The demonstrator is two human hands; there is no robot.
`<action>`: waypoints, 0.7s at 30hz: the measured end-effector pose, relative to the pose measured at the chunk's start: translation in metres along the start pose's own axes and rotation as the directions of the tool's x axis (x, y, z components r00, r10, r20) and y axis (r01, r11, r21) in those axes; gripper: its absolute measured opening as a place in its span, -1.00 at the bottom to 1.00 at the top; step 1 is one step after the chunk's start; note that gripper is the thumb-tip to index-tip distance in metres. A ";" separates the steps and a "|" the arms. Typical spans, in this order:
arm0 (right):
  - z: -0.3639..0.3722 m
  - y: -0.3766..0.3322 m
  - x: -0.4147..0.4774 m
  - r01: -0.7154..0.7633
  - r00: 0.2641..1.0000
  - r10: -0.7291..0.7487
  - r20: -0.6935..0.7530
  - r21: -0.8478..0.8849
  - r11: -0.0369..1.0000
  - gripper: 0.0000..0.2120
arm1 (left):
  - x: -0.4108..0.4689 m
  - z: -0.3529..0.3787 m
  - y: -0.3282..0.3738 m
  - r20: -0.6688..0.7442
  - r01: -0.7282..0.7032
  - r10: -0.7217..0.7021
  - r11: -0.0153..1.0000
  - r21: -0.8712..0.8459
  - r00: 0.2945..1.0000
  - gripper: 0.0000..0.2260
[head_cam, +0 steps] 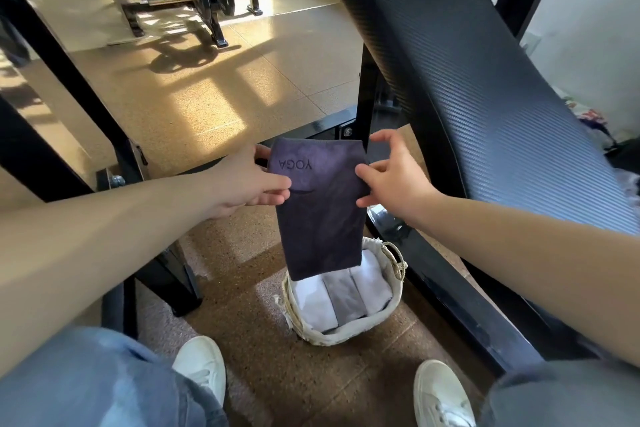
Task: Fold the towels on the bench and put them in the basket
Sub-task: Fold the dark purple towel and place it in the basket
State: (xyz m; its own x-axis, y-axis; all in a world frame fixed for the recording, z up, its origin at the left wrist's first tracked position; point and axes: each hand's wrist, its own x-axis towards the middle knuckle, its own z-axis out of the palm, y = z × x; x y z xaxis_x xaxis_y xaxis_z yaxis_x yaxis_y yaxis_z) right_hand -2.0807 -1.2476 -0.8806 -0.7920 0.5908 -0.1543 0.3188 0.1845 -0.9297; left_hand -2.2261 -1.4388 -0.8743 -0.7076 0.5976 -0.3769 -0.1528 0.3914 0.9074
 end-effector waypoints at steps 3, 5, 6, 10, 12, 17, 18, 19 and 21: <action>0.000 -0.001 0.002 0.075 0.995 -0.080 -0.062 -0.066 0.995 -0.77 | 0.000 0.001 0.003 -0.078 -0.045 0.046 0.999 0.014 0.996 -0.75; 0.002 -0.002 0.004 0.101 0.994 -0.103 -0.022 -0.077 0.992 -0.85 | -0.003 0.001 0.005 -0.106 -0.095 0.106 0.990 0.106 0.989 -0.86; 0.003 -0.002 0.004 0.114 0.993 -0.115 -0.003 -0.089 0.989 -0.81 | -0.003 0.000 0.005 -0.112 -0.123 0.141 0.981 0.152 0.984 -0.85; 0.007 0.003 0.005 0.148 0.989 -0.147 0.020 -0.208 0.967 -0.72 | -0.003 -0.001 0.003 -0.083 -0.206 0.236 0.939 0.275 0.968 -0.74; 0.008 0.004 0.005 0.157 0.988 -0.152 0.037 -0.249 0.956 -0.75 | -0.005 -0.002 0.003 -0.032 -0.257 0.288 0.896 0.363 0.957 -0.70; 0.007 0.003 0.002 0.220 0.975 -0.189 0.112 -0.435 0.873 -0.44 | -0.011 -0.003 0.007 0.035 -0.325 0.382 0.733 0.598 0.924 -0.51; 0.007 0.002 0.001 0.230 0.973 -0.202 0.110 -0.462 0.856 -0.40 | -0.012 -0.002 0.008 0.026 -0.335 0.402 0.721 0.607 0.915 -0.50; 0.007 0.001 0.000 0.238 0.971 -0.213 0.108 -0.480 0.844 -0.39 | -0.012 -0.001 0.008 0.022 -0.344 0.423 0.705 0.620 0.906 -0.51; 0.008 0.001 -0.001 0.254 0.967 -0.231 0.110 -0.505 0.825 -0.41 | -0.014 0.001 0.009 0.025 -0.354 0.450 0.668 0.654 0.893 -0.52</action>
State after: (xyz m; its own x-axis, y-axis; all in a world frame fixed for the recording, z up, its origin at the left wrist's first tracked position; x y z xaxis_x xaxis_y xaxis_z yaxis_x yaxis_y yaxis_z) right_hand -2.0835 -1.2542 -0.8838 -0.8963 0.4425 0.0288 0.3246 0.6990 -0.6372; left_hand -2.2172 -1.4433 -0.8608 -0.6836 0.7268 0.0669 0.6001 0.5075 0.6183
